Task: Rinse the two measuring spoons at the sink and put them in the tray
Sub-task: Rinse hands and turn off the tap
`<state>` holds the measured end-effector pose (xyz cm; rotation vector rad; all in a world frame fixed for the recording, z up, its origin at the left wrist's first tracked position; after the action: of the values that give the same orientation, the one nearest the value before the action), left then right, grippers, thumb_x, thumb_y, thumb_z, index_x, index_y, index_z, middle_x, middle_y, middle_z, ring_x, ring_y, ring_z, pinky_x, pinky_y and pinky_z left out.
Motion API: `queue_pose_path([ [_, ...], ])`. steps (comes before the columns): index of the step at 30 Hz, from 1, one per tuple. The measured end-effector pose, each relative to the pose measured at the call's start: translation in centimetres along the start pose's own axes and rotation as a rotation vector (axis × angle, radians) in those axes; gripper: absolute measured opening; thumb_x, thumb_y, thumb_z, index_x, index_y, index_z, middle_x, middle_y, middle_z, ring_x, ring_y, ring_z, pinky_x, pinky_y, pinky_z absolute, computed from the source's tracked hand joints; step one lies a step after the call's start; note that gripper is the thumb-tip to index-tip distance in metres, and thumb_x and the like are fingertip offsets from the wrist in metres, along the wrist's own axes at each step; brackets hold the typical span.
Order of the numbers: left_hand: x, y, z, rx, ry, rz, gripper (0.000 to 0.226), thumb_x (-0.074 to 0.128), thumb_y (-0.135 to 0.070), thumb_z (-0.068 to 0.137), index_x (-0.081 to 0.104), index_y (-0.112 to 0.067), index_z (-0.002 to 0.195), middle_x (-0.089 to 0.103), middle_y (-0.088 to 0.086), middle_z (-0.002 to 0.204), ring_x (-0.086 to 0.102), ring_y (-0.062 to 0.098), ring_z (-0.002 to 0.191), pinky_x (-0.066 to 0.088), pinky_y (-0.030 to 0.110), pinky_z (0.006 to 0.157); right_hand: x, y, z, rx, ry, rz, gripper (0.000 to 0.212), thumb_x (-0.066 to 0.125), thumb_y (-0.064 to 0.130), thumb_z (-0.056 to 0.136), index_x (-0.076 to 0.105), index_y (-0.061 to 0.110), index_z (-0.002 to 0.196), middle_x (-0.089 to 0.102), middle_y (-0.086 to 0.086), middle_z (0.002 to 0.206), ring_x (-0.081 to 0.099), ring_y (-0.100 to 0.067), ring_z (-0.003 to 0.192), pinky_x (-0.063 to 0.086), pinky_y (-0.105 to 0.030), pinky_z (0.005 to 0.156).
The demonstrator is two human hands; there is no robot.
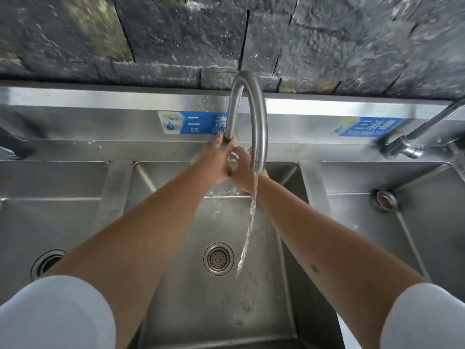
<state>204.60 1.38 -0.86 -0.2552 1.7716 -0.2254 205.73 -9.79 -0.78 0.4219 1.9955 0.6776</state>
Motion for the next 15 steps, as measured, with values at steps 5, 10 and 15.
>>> queue_pose_path([
  [5, -0.4, -0.5, -1.1, 0.011, -0.035, 0.006, 0.098, 0.065, -0.010, 0.083, 0.001, -0.036, 0.153, -0.013, 0.004, 0.163, 0.063, 0.029, 0.105, 0.058, 0.043, 0.076, 0.9, -0.9, 0.9, -0.086, -0.134, 0.059, 0.056, 0.043, 0.001, 0.098, 0.022, 0.001, 0.151, 0.016, -0.023, 0.159, 0.018, -0.036, 0.143, 0.005, -0.019, 0.100],
  [10, -0.7, -0.6, -1.1, 0.019, -0.041, 0.040, 0.100, 0.063, -0.007, 0.081, 0.000, -0.037, 0.153, -0.012, 0.003, 0.163, 0.066, 0.029, 0.089, 0.058, 0.037, 0.060, 2.0, -1.5, 2.4, -0.087, -0.091, -0.257, 0.060, 0.064, 0.037, 0.085, 0.042, 0.029, 0.141, 0.044, -0.003, 0.149, 0.036, -0.030, 0.138, 0.031, -0.025, 0.107],
  [15, -0.7, -0.6, -1.1, 0.036, -0.015, 0.000, 0.095, 0.060, -0.019, 0.083, -0.003, -0.037, 0.153, -0.014, 0.004, 0.163, 0.063, 0.025, 0.078, 0.056, 0.035, 0.056, 1.5, -2.4, 2.5, -0.158, 0.047, -0.511, 0.044, 0.052, 0.035, 0.084, 0.053, 0.035, 0.128, 0.053, -0.002, 0.141, 0.050, -0.024, 0.128, 0.035, -0.034, 0.105],
])
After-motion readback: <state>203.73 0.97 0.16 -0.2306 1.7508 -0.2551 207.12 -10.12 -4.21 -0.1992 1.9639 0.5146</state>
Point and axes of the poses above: each hand's wrist, its own z-axis towards the middle knuckle, its own x-axis out of the palm, y = z × x, the point moved 3 cm from there along z, towards the middle knuckle
